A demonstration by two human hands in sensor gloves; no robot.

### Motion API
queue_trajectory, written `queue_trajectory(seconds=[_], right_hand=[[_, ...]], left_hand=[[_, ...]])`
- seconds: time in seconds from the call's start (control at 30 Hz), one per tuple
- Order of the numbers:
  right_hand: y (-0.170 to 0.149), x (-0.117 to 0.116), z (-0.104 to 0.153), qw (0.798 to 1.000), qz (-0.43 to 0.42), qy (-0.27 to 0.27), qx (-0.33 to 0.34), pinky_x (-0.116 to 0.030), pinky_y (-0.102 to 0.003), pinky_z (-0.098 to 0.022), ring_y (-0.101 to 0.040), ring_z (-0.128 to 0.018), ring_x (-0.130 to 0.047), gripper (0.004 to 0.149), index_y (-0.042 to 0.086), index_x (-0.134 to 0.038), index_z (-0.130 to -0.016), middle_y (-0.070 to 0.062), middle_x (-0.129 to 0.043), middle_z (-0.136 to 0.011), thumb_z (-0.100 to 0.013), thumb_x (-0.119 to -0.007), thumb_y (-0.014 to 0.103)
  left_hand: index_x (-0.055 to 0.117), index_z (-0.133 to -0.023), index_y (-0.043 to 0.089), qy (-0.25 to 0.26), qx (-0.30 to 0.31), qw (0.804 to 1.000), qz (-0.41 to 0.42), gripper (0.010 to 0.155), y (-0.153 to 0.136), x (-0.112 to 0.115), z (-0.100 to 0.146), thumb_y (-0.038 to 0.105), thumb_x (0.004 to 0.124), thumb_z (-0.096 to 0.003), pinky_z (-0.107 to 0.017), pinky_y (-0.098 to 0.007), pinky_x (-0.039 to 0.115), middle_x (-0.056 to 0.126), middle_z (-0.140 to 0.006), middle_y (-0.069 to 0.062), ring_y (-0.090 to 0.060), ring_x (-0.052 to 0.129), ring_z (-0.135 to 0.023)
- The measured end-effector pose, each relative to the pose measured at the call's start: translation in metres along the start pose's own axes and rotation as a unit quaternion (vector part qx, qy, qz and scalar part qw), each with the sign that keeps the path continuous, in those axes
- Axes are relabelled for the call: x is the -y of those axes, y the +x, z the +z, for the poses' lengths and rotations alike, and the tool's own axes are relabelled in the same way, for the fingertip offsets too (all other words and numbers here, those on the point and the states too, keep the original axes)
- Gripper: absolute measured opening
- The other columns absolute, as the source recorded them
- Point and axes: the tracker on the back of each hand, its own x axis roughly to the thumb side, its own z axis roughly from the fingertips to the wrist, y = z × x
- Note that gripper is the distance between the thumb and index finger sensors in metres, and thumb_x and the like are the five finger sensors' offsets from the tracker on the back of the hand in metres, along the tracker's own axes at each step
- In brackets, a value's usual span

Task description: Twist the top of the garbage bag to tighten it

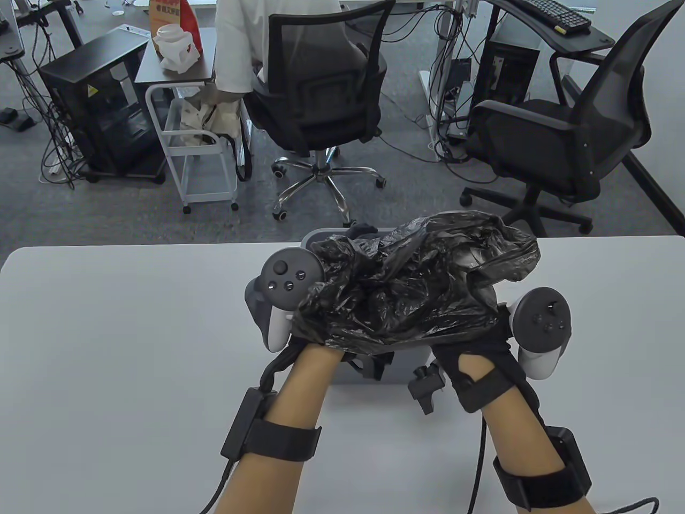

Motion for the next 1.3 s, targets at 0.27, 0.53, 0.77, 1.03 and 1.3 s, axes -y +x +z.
queue_trajectory(seconds=[0.27,0.53,0.77,1.03,1.3], right_hand=[[-0.017,0.013,0.039,1.0,-0.005,0.017,-0.005,-0.039,-0.082,-0.055,-0.062,-0.092,-0.039,0.083,0.023,-0.052,-0.107,-0.025,-0.032,-0.108,-0.04,-0.08,0.064],[-0.064,-0.014,0.09,0.98,-0.143,0.103,-0.096,-0.059,-0.077,-0.052,-0.062,-0.084,-0.061,0.091,0.024,-0.027,-0.107,-0.027,-0.026,-0.106,-0.042,-0.08,0.06],[-0.128,-0.022,0.126,0.949,-0.233,0.097,-0.189,-0.089,-0.05,-0.032,-0.039,-0.049,-0.102,0.078,0.016,-0.037,-0.104,-0.026,-0.068,-0.092,-0.046,-0.076,0.052],[-0.173,-0.056,0.155,0.83,-0.411,0.18,-0.33,-0.098,-0.038,-0.012,-0.031,-0.027,-0.111,0.068,0.006,-0.042,-0.1,-0.027,-0.084,-0.076,-0.049,-0.071,0.04],[-0.165,-0.033,0.167,0.909,-0.27,0.176,-0.266,-0.081,-0.06,-0.041,-0.051,-0.065,-0.089,0.087,0.008,-0.039,-0.105,-0.029,-0.062,-0.094,-0.048,-0.063,0.07]], left_hand=[[0.086,-0.087,0.029,-0.034,-0.027,0.995,0.086,0.041,0.002,-0.01,0.03,0.045,0.079,-0.0499,-0.04,-0.058,0.086,0.084,-0.098,-0.007,-0.037,0.091,-0.08],[0.085,-0.087,0.03,-0.097,-0.064,0.984,0.137,0.041,-0.037,0.022,0.082,0.045,0.078,-0.0504,-0.029,-0.047,0.091,0.086,-0.094,-0.008,-0.034,0.099,-0.069],[0.083,-0.089,0.03,-0.172,-0.071,0.971,0.149,0.04,-0.084,0.045,0.107,0.044,0.076,-0.0517,-0.032,-0.046,0.088,0.087,-0.092,-0.007,-0.032,0.099,-0.058],[0.086,-0.085,0.028,-0.106,-0.008,0.976,0.191,0.039,-0.11,0.071,0.121,0.043,0.078,-0.0494,-0.059,-0.063,0.07,0.073,-0.106,-0.004,-0.039,0.074,-0.095],[0.086,-0.082,0.026,-0.049,-0.124,0.983,0.128,0.039,-0.143,0.069,0.145,0.045,0.077,-0.0492,-0.028,-0.045,0.092,0.093,-0.083,-0.005,-0.031,0.103,-0.061]])
